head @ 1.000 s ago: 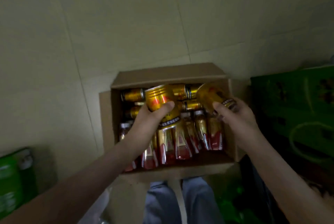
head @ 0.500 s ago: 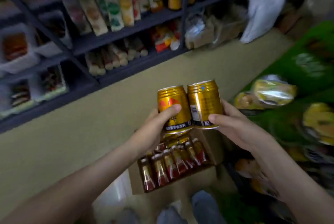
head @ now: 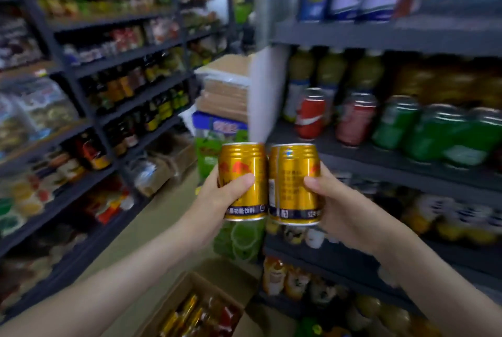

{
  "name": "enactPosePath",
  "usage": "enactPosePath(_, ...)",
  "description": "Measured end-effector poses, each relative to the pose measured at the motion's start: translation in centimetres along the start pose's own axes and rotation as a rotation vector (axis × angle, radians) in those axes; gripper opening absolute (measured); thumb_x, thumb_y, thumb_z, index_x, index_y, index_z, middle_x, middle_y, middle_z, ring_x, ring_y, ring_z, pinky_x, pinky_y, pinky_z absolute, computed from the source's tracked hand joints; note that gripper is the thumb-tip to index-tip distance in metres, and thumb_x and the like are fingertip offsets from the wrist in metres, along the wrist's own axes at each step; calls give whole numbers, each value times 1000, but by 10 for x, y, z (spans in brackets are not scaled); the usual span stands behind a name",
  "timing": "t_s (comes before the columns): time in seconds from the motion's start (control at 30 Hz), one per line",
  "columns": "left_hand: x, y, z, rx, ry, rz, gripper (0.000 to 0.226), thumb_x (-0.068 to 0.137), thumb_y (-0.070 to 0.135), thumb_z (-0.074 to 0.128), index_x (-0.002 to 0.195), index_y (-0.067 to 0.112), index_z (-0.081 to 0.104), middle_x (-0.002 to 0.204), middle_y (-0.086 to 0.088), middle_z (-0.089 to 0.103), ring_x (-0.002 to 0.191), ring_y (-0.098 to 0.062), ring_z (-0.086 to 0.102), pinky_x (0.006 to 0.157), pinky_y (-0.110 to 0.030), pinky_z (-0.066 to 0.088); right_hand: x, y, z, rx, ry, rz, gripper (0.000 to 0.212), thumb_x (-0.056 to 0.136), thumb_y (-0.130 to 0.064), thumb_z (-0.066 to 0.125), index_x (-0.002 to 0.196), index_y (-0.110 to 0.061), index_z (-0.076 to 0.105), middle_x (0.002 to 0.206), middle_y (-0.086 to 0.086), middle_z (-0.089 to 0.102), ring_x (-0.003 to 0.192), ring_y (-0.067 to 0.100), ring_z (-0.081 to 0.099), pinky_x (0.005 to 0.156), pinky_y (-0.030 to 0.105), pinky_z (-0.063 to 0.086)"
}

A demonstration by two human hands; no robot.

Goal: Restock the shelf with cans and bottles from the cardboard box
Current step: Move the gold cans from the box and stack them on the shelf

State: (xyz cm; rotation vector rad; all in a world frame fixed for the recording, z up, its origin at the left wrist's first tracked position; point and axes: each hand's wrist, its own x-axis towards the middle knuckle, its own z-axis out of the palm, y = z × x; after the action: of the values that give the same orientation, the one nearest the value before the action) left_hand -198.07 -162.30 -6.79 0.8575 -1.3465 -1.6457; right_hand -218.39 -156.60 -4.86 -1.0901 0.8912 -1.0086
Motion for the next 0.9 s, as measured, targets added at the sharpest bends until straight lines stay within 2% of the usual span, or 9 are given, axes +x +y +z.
enactPosePath(0.13,-18,-8,125,33,-145,57,63,51,42,76,109,23,59,96,-2,73,88,-21,70,73,-35,57,-119,-9,-62,-22,137,-75,95,60,-51,84,140,-32,38,130,12,60,120,46,52,99,67,36)
enactPosePath(0.23,-34,-23,222,8,-266,4,86,41,50,88,116,24,57,104,-3,72,94,-23,69,76,-39,55,-214,-19,-103,-51,283,-116,94,51,-57,86,131,-23,50,119,8,68,109,32,64,88,48,54)
enactPosePath(0.33,-47,-25,307,-86,-394,-94,109,36,56,90,130,17,51,113,-9,70,98,-26,69,73,-36,57,-294,-38,-131,-61,360,-174,86,51,-57,85,122,-17,57,112,6,71,105,23,67,84,34,56)
enactPosePath(0.4,-53,-19,355,-109,-467,-90,109,41,54,89,135,16,48,120,-10,67,106,-28,66,82,-40,56,-332,-53,-149,-42,382,-214,81,62,-49,83,127,-11,54,119,9,68,111,26,64,92,37,53)
enactPosePath(0.47,-54,-9,397,-105,-497,-60,109,41,53,89,135,15,48,117,-10,68,101,-27,68,77,-41,57,-362,-69,-166,-20,417,-262,72,72,-40,78,131,-8,51,124,13,64,115,29,62,95,39,52)
enactPosePath(0.57,-51,5,449,-59,-551,-37,106,36,56,88,128,17,54,112,-8,70,97,-24,69,74,-37,55,-402,-92,-189,-41,490,-325,81,63,-45,82,129,-7,53,123,13,65,112,29,63,92,37,54)
enactPosePath(0.63,-47,17,480,8,-614,-14,91,47,53,84,126,19,56,114,-7,70,101,-24,68,79,-38,53,-427,-109,-203,-121,552,-341,83,59,-45,85,128,-10,54,119,10,67,109,27,65,85,34,55)
enactPosePath(0.73,-34,39,519,48,-663,96,62,66,46,67,122,21,56,107,-2,73,96,-19,70,73,-31,56,-460,-137,-222,-233,645,-356,62,66,-35,79,122,-16,59,114,4,70,104,21,67,80,29,56)
enactPosePath(0.9,6,72,549,50,-696,259,82,44,57,84,117,26,59,109,-1,72,99,-20,69,75,-32,57,-475,-199,-263,-375,744,-424,62,65,-24,76,122,-10,58,111,6,71,102,24,68,87,38,56)
